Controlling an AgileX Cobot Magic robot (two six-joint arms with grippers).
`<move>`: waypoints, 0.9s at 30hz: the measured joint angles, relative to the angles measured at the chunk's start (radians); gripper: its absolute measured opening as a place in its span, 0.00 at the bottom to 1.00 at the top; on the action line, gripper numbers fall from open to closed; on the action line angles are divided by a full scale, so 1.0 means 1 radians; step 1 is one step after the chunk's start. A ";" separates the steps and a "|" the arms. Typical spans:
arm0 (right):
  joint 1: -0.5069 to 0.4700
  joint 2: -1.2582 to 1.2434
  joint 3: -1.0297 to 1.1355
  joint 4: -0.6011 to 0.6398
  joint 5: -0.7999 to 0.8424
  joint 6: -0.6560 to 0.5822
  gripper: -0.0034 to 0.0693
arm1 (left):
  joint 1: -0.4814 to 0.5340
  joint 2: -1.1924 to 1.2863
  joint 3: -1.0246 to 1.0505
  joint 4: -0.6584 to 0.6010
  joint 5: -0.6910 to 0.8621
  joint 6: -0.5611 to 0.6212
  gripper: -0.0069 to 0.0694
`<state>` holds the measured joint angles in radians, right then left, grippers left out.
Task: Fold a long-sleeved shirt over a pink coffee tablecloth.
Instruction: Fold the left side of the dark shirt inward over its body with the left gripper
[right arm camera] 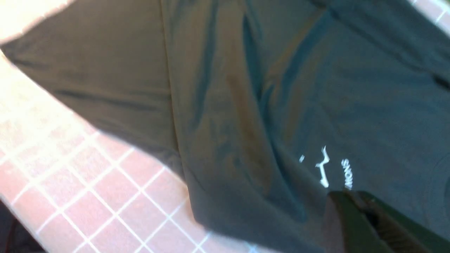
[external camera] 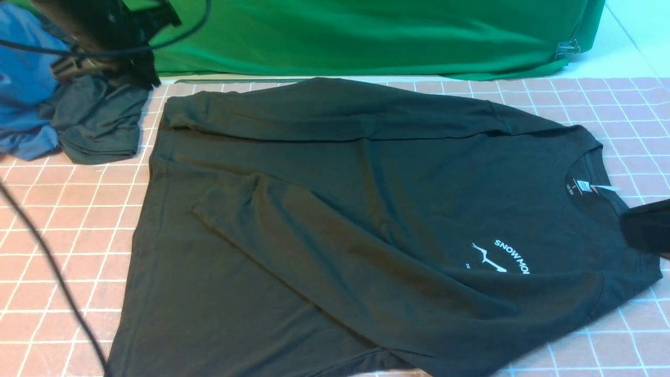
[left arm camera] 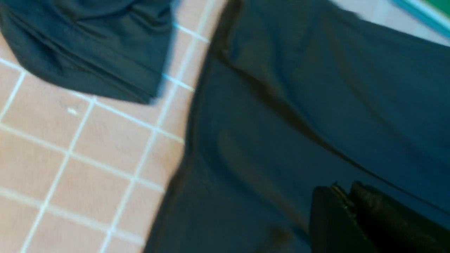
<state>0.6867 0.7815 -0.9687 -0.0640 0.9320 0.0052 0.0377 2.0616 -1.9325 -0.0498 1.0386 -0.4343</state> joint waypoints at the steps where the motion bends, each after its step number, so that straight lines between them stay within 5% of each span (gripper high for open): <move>1: 0.000 -0.012 0.000 0.002 0.000 0.000 0.10 | 0.001 0.029 -0.021 0.008 -0.004 -0.002 0.29; 15: 0.000 -0.021 0.000 0.014 0.008 0.034 0.10 | 0.025 0.267 -0.192 0.064 -0.204 -0.006 0.80; 27: 0.000 -0.021 0.000 0.014 0.008 0.046 0.10 | 0.025 0.334 -0.194 0.119 -0.286 -0.004 0.82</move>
<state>0.6867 0.7603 -0.9684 -0.0498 0.9404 0.0511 0.0630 2.3958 -2.1265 0.0695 0.7530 -0.4378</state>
